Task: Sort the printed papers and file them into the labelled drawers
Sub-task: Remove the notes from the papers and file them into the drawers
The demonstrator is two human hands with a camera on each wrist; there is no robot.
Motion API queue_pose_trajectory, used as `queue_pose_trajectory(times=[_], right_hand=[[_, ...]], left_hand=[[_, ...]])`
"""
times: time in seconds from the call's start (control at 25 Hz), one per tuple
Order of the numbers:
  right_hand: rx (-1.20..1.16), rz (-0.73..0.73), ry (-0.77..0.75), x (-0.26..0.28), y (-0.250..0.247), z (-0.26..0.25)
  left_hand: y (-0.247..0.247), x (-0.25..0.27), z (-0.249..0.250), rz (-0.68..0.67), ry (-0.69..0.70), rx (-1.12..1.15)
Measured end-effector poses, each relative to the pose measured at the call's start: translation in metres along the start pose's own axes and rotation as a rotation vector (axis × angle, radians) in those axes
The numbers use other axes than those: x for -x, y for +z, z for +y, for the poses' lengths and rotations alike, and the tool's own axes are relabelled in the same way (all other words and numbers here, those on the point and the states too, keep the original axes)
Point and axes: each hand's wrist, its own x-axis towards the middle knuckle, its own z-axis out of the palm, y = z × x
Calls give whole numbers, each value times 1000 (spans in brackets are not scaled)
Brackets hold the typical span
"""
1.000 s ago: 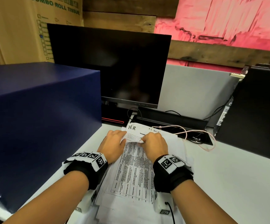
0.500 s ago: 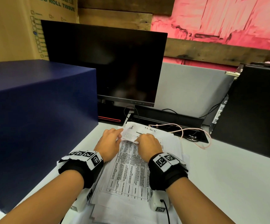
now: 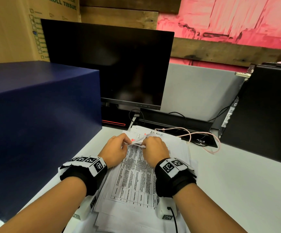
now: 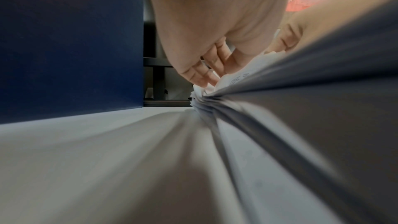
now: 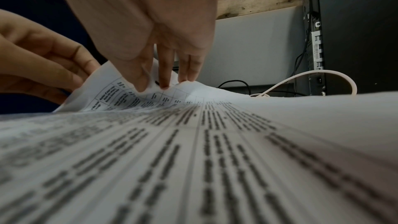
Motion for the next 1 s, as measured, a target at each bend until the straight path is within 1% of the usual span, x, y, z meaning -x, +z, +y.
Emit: queue_pose_trajectory(times=[0.08, 0.16, 0.24, 0.28, 0.4, 0.56, 0.68, 0.8, 0.88, 1.0], right_hand=[[-45, 52, 16, 0, -3, 0], [-118, 117, 66, 0, -6, -1], [-186, 174, 100, 1, -8, -1], [-194, 178, 95, 1, -8, -1], [-69, 103, 80, 3, -12, 1], [35, 10, 162, 4, -12, 4], [86, -20, 168, 4, -11, 4], [95, -15, 164, 4, -12, 3], [91, -21, 167, 3, -11, 4], [81, 3, 160, 3, -11, 4]], left_hand=[[-1, 1, 3, 10, 37, 36], [-2, 2, 7, 3, 69, 38], [-3, 3, 8, -3, 72, 32], [-2, 3, 8, -5, 65, 35], [-1, 3, 6, -10, 53, 29], [-2, 2, 4, -40, 37, -43], [-1, 1, 0, -35, -52, -141], [1, -2, -3, -25, -130, -174], [2, -2, -5, -26, -124, -196], [2, 0, -2, -28, -56, -188]])
